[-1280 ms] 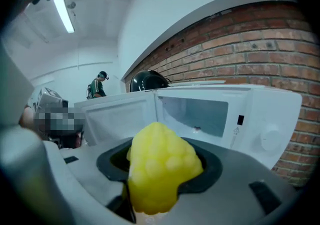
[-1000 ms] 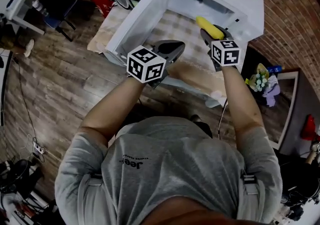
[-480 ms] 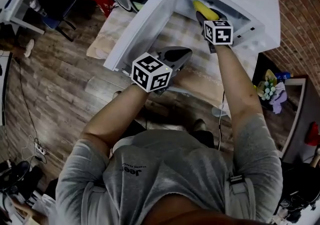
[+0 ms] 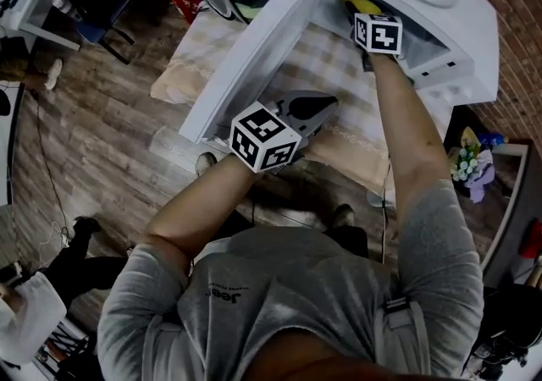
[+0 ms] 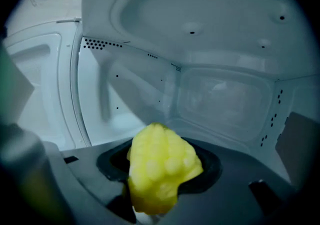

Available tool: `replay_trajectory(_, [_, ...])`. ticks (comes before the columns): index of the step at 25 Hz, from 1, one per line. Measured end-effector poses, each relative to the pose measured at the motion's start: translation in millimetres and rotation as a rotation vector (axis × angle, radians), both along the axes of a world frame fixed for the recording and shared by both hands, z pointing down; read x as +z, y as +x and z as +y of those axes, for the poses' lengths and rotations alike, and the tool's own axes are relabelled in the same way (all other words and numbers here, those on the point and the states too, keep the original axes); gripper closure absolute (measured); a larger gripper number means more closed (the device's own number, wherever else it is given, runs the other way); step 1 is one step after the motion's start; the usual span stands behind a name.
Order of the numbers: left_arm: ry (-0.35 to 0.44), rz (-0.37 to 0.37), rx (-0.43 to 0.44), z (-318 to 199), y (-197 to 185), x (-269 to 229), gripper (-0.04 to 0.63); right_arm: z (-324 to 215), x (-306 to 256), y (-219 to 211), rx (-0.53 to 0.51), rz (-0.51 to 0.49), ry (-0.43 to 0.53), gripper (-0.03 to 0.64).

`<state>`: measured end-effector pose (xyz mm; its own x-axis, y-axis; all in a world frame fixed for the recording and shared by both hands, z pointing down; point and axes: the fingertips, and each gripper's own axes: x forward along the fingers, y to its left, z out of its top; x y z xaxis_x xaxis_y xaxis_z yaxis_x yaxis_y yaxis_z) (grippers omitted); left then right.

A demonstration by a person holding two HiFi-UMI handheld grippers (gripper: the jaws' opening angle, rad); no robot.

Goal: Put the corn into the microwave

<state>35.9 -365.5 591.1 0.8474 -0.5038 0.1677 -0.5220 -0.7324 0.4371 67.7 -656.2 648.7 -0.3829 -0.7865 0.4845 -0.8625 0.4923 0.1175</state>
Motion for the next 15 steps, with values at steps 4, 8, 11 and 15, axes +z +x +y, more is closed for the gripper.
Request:
replay_trajectory(4, [-0.004,0.005,-0.004,-2.9,-2.3,2.6,0.577,-9.2,0.7,-3.3,0.008,0.0,-0.004,0.376])
replay_trajectory(8, [-0.001,0.008,-0.005,-5.0,0.4,1.0,0.577,-18.4,1.9,-0.2,0.034,-0.006,-0.019,0.376])
replay_trajectory(11, [0.005,0.004,0.004,-4.8,4.8,-0.1,0.577,-23.7,3.0,4.8,0.049,-0.01,-0.025,0.376])
replay_trajectory(15, [0.002,0.002,0.01,-5.6,8.3,0.7,0.577,-26.8,3.2,5.2,0.051,0.001,-0.02,0.375])
